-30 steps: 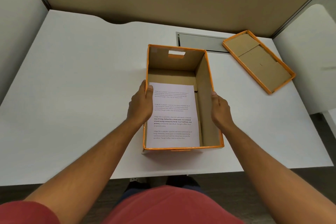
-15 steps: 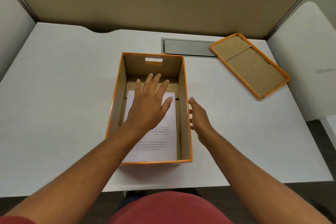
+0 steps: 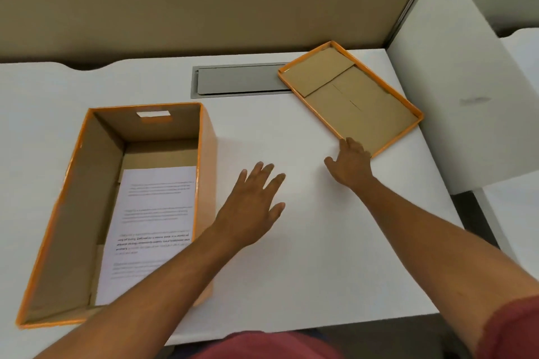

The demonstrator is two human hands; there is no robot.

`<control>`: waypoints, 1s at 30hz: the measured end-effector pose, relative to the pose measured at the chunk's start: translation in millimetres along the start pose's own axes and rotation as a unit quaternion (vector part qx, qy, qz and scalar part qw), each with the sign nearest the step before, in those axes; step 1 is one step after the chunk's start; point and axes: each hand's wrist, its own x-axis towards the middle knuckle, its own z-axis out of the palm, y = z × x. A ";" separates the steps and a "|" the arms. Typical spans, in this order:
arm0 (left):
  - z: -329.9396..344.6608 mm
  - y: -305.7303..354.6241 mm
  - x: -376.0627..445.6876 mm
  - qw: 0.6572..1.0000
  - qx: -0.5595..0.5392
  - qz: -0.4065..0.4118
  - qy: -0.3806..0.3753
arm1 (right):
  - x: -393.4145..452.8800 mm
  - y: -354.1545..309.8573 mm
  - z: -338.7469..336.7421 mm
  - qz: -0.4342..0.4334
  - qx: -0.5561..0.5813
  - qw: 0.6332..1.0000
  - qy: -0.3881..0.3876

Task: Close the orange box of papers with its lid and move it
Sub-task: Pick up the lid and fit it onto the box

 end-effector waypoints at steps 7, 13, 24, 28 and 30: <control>34.7 17.6 28.2 0.998 0.008 -0.013 -0.055 | -74.1 -9.4 40.1 -0.111 -0.043 0.993 0.015; 65.1 26.3 37.3 0.995 0.000 0.016 -0.098 | -171.4 -32.0 58.7 -0.149 0.109 0.982 -0.042; 93.3 23.6 31.8 0.988 0.054 0.051 -0.136 | -75.8 73.6 -1.5 0.092 0.198 0.973 0.071; 94.1 28.6 31.5 0.989 0.047 0.047 -0.128 | -46.9 97.7 -17.5 0.144 0.277 0.950 0.015; 94.2 31.7 29.7 0.990 0.033 0.040 -0.128 | -43.1 97.4 -25.0 0.143 0.314 0.939 0.014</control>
